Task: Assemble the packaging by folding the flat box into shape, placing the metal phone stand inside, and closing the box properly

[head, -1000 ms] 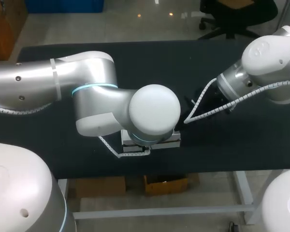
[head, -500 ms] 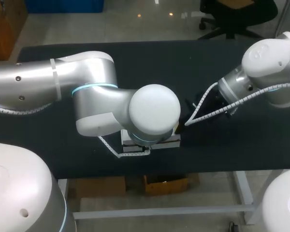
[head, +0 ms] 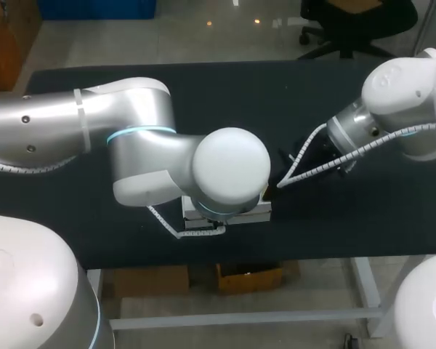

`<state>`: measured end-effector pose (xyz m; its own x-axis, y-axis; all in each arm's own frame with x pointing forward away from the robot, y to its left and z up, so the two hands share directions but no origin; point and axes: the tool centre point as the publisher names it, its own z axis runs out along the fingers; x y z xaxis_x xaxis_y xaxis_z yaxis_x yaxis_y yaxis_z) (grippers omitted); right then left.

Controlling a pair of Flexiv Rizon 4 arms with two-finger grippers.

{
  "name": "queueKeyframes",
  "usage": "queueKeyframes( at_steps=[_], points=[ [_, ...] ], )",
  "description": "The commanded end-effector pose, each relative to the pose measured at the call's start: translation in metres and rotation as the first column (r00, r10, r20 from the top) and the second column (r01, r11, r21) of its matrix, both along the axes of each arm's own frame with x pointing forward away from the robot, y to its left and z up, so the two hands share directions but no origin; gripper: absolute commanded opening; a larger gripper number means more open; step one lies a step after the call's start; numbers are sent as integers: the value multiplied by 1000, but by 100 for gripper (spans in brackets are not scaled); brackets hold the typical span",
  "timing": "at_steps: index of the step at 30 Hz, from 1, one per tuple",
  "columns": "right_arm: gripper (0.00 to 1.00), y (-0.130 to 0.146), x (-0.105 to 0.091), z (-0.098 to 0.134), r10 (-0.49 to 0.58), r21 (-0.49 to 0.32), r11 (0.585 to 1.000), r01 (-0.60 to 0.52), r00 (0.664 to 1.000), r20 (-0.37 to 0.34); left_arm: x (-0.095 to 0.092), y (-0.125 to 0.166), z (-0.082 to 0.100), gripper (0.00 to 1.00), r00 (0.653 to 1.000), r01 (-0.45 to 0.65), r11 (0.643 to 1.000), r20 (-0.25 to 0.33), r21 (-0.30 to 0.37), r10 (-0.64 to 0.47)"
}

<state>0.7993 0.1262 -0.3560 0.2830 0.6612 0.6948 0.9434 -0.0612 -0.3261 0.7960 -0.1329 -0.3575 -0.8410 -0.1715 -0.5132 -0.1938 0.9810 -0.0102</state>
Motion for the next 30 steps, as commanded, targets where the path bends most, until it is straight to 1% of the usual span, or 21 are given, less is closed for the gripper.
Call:
queueKeyframes(
  at_steps=[1,9,12,15,18,20,23,26,30],
  points=[
    [0,0,1,-1,5,4,1000,-5,1000,-4,-4,4,4,34,1000,-2,1000,7,-5,2],
    [0,1,0,-4,4,8,1000,-4,1000,-10,-6,7,5,35,1000,-8,1000,6,-6,8],
    [0,0,0,-4,3,7,1000,-3,1000,-9,-7,10,8,35,1000,-13,1000,10,-21,13],
    [0,0,-1,-3,2,6,1000,-2,1000,-9,-9,14,16,34,999,-28,998,16,-54,29],
    [0,0,0,-3,2,6,1000,-2,1000,-9,-10,21,25,27,999,-51,993,10,-110,52],
    [0,0,0,-4,2,6,1000,-2,1000,-10,-9,26,31,20,998,-70,986,-4,-153,70],
    [0,0,0,-5,2,7,1000,-2,1000,-12,-9,31,38,0,996,-90,976,-12,-200,89],
    [0,0,0,-5,3,7,1000,-3,1000,-13,-7,33,43,0,994,-109,963,-31,-245,105],
    [0,0,0,-5,2,7,1000,-2,1000,-14,-5,34,42,0,992,-126,957,-49,-262,117]
  ],
)
